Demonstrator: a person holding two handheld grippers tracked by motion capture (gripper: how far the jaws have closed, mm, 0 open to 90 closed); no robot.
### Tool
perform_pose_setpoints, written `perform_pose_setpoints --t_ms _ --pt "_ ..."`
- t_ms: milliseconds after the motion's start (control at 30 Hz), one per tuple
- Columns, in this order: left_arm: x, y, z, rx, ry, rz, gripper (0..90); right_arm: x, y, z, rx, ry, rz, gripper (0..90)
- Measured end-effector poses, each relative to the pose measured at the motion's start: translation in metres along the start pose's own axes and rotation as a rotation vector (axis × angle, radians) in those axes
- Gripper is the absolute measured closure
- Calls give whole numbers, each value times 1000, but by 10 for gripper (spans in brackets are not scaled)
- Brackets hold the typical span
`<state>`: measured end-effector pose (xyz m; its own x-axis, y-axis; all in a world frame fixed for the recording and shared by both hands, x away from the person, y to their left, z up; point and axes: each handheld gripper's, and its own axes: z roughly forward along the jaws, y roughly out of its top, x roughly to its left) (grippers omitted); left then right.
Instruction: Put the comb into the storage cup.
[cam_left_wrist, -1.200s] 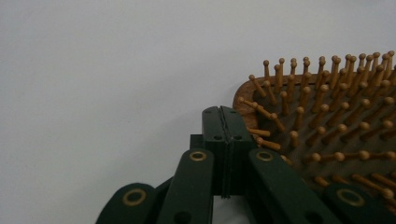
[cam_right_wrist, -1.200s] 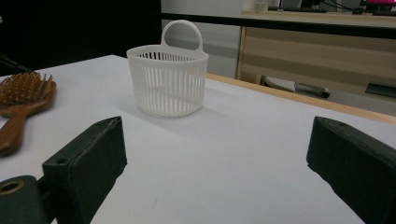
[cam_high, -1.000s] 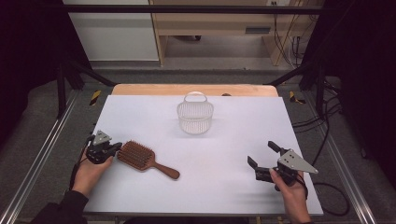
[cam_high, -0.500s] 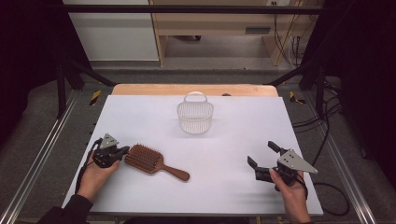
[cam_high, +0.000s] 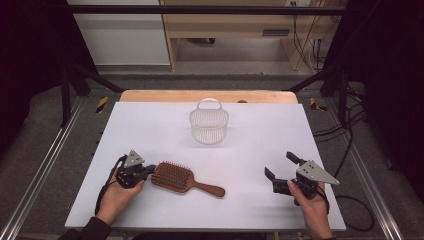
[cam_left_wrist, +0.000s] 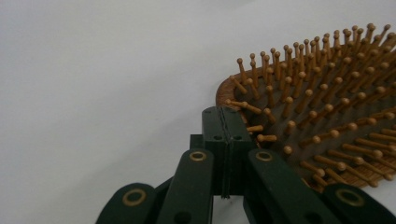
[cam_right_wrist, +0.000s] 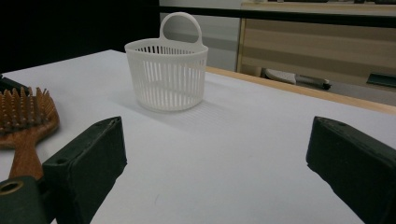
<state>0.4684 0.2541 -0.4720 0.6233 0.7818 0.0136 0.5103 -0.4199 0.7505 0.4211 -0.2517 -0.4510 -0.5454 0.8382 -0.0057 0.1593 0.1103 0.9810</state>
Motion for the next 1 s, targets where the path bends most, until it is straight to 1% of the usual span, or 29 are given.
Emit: perform_pose_setpoints --t_ms 33,100,133,200,233,267,300,433,500,600,667,700,767,800,867,900,933,967,1000 --pt "-6 1 1 -2 -12 3 900 0 0 0 0 0 1 50" --pt "-13 2 1 -3 -22 7 900 0 0 0 1 0 5 51" --pt "-13 2 1 -3 -22 7 900 0 0 0 1 0 5 51" --pt "-19 3 2 -2 -29 11 900 0 0 0 2 -1 4 50" --pt "-25 4 3 0 -40 15 900 0 0 0 3 0 6 50" --pt "-25 4 3 0 -40 15 900 0 0 0 3 0 6 50" --pt "-30 4 4 -2 -48 19 900 0 0 0 6 1 8 49" --pt "-38 7 8 -6 -64 21 900 0 0 1 10 4 11 49" --pt "-42 10 10 -4 -69 28 900 1 0 1 11 8 14 48" --pt "-45 13 14 -5 -73 28 900 3 1 1 18 14 17 46" --pt "-51 18 18 -13 -84 26 900 4 1 1 23 17 15 43" --pt "-51 18 18 -13 -84 26 900 4 1 1 23 17 15 43" --pt "-55 20 21 -16 -91 25 900 6 2 2 31 24 16 39" --pt "-59 22 24 -17 -96 26 900 7 2 2 33 26 17 39" --pt "-61 24 25 -19 -100 26 900 7 2 2 34 26 20 38" --pt "-65 26 27 -22 -106 31 900 7 2 2 35 26 23 38" --pt "-65 26 27 -22 -106 31 900 7 2 2 35 26 23 38" --pt "-69 29 28 -24 -110 36 900 7 2 1 35 25 22 38" --pt "-69 29 28 -24 -110 36 900 7 2 1 35 25 22 38"
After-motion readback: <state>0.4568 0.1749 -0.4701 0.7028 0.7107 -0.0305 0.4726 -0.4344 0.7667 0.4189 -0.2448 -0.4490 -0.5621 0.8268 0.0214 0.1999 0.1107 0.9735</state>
